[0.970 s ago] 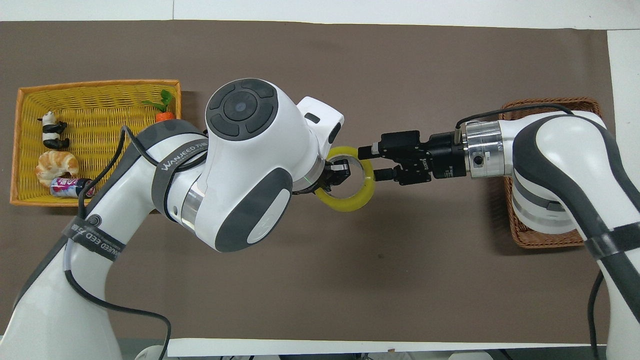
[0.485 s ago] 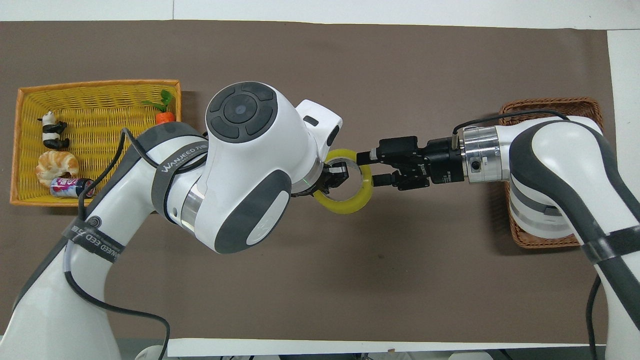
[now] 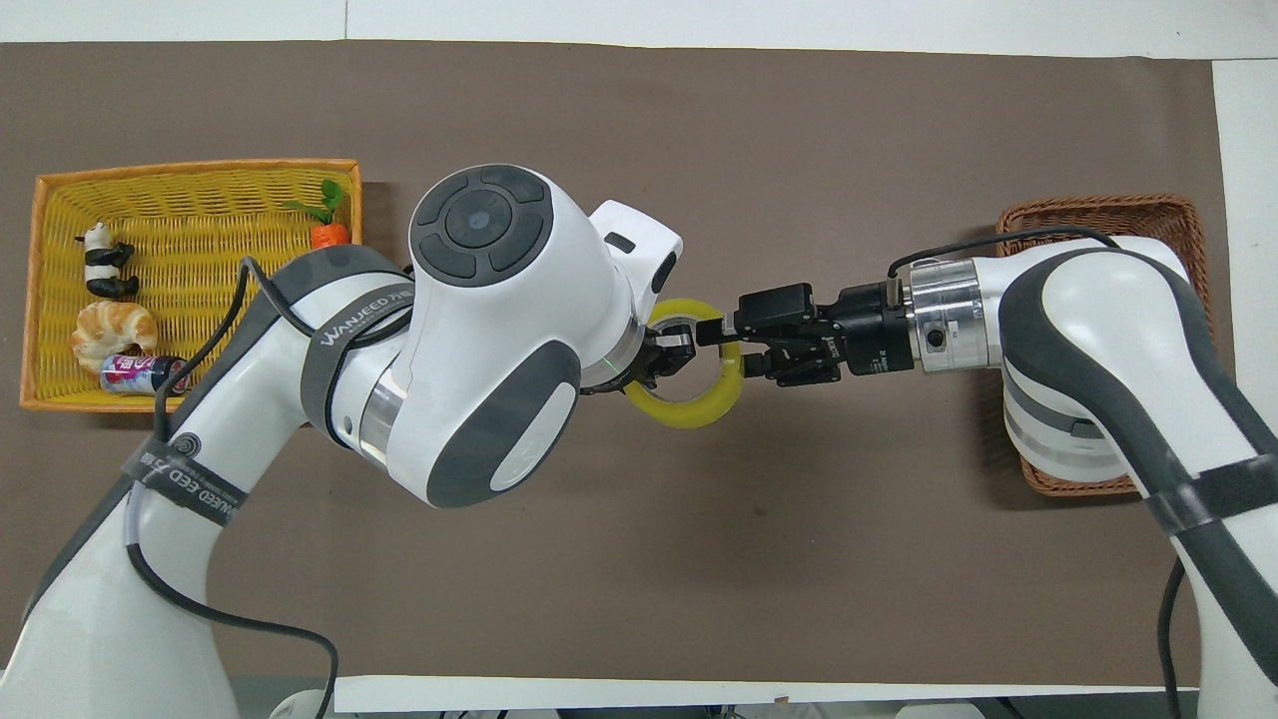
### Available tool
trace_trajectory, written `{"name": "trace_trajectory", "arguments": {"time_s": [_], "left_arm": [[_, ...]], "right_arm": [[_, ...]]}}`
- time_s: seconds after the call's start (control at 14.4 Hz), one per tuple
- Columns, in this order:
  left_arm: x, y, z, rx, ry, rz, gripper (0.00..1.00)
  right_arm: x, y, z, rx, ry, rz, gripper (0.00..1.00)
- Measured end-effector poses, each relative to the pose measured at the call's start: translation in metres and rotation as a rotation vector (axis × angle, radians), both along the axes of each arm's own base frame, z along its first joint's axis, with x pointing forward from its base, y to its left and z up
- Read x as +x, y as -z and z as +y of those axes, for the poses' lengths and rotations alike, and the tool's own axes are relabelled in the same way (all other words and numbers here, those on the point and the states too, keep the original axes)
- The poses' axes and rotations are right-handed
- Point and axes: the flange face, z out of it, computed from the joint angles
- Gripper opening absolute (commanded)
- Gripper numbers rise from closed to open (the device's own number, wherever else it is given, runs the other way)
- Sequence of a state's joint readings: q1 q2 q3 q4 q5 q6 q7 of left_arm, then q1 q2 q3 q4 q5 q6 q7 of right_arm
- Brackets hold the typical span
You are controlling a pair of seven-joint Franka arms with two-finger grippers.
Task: Move tape to another basket
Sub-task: 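Open the left gripper and withdraw it while the right gripper holds the tape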
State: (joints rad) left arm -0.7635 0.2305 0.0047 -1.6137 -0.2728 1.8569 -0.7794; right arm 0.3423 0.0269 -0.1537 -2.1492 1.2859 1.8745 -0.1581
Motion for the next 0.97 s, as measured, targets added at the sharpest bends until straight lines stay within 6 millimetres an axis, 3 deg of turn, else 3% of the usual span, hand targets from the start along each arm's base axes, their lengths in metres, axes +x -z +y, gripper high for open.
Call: {"name": "trace_trajectory", "arguments": {"time_s": [0.07,0.49,0.55,0.62,0.69,0.76,0.97], "left_arm": [[0.000,-0.001,0.001,-0.001,-0.002,-0.001,0.02],[0.000,-0.003,0.002,-0.001,-0.002,-0.001,0.03],[0.000,-0.003,0.002,0.000,-0.002,0.000,0.07],[0.000,-0.003,0.002,0.001,-0.002,0.001,0.20],[0.000,-0.003,0.003,0.001,-0.002,0.001,0.71],[0.000,-0.003,0.003,0.001,-0.002,0.001,0.99],[0.001,-0.012,0.005,0.003,0.004,-0.019,0.99]], "right_arm": [[0.000,0.000,0.000,0.001,-0.002,-0.002,0.01],[-0.001,-0.001,0.001,0.002,-0.004,-0.006,0.00],[-0.001,-0.001,0.001,0.002,-0.004,-0.006,0.00],[-0.001,-0.001,0.001,0.002,-0.005,-0.006,0.00],[-0.001,-0.001,0.001,0.002,-0.005,-0.006,0.00],[-0.001,-0.001,0.001,0.002,-0.005,-0.006,0.00],[-0.001,-0.001,0.000,0.001,-0.003,-0.006,0.00]]}}
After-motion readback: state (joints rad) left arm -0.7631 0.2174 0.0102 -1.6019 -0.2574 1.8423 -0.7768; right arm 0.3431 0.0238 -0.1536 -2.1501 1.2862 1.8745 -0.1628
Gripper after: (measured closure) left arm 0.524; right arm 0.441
